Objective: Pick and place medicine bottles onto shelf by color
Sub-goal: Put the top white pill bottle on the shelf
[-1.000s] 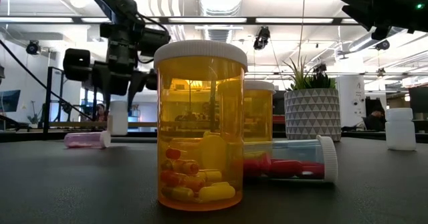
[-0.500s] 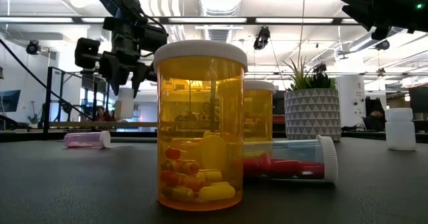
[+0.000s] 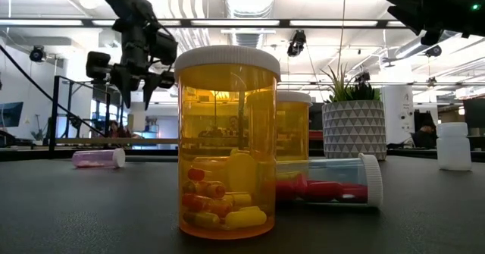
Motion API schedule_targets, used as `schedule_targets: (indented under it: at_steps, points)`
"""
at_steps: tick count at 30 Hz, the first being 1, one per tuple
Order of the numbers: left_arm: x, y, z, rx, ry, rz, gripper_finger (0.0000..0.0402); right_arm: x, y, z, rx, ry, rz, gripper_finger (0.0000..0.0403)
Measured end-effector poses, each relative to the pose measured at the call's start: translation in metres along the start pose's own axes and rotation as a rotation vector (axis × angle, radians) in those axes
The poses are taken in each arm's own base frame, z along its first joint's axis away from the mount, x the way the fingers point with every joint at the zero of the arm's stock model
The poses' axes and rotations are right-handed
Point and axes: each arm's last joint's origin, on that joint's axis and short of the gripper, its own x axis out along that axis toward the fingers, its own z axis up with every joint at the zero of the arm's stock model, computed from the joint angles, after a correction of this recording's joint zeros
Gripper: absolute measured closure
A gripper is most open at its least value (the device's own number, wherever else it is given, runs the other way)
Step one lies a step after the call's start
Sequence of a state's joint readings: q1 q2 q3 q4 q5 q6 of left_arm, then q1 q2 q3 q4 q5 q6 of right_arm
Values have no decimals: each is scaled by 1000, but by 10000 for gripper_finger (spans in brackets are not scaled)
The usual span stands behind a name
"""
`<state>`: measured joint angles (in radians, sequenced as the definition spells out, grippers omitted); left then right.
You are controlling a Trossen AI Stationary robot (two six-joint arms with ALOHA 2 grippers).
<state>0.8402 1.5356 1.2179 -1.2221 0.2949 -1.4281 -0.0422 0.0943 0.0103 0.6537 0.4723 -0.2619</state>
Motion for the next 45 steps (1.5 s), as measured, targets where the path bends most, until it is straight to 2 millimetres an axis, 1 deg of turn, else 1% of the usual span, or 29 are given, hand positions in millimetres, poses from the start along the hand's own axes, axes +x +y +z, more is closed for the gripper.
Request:
schedule_targets:
  at_steps: [8, 15, 22, 26, 28, 33, 38, 45]
  points:
    - [-12, 8, 40, -43, -39, -36, 272, 0, 0, 0, 0, 0, 0, 188]
    - [-19, 13, 61, -122, -70, -76, 272, 0, 0, 0, 0, 0, 0, 188]
    - [-22, 8, 70, -254, -109, -153, 272, 0, 0, 0, 0, 0, 0, 188]
    - [-23, 5, 72, -295, -117, -191, 272, 0, 0, 0, 0, 0, 0, 188]
    - [-23, 3, 73, -283, -135, -216, 272, 0, 0, 0, 0, 0, 0, 188]
    - [-25, 0, 75, -166, -178, -232, 272, 0, 0, 0, 0, 0, 0, 188]
    - [-24, 3, 77, -179, -217, -194, 272, 0, 0, 0, 0, 0, 0, 188]
    - [-16, 1, 81, -246, -195, -151, 272, 0, 0, 0, 0, 0, 0, 188]
